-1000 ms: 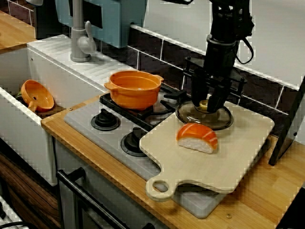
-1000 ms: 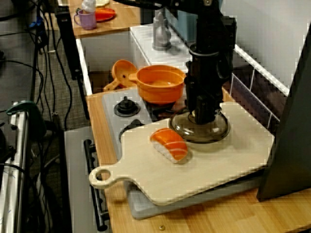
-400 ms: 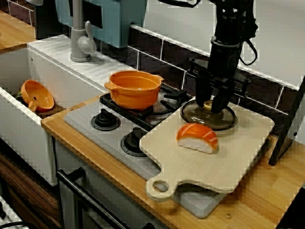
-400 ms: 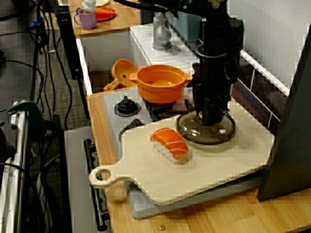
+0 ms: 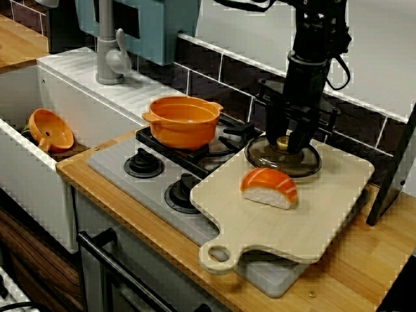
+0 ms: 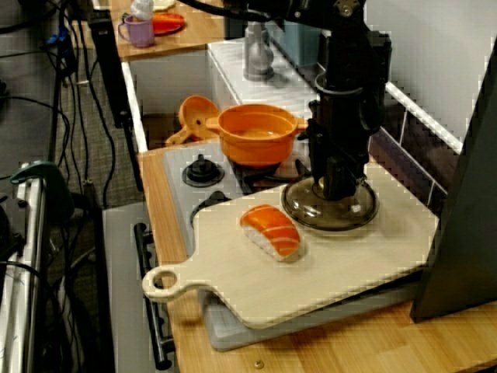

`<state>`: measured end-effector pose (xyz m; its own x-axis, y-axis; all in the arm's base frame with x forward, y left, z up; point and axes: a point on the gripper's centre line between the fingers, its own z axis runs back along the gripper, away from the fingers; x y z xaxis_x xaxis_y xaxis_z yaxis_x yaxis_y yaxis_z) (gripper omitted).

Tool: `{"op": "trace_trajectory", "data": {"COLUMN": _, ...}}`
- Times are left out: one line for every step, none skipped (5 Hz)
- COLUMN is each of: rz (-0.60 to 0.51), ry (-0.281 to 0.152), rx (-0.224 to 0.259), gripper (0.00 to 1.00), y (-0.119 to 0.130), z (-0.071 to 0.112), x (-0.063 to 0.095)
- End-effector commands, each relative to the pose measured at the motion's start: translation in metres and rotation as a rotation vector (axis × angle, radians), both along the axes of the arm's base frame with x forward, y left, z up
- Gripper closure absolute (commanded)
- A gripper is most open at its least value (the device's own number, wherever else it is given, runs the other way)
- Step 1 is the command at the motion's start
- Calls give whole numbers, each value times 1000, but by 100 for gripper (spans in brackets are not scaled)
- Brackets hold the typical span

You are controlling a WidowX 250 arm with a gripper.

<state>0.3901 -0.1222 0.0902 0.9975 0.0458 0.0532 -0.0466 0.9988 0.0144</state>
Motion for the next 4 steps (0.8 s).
{"op": "trace_trajectory", "data": {"rz": 24, "ry": -47, "rx": -29, "gripper": 0, "y": 15, "z": 31, "x": -7}}
{"op": "trace_trajectory", "data": {"rz": 30, "ry": -38, "rx": -43, "gripper": 0, "y": 23, "z": 41, "x": -14}}
{"op": "trace_trajectory", "data": {"rz": 37, "ry": -41, "rx": -68, "gripper": 0, "y": 33, "z": 60, "x": -23}}
{"op": "trace_trajectory", "data": {"rz": 20, "ry": -58, "rx": -84, "gripper": 0, "y": 41, "z": 72, "x": -35}}
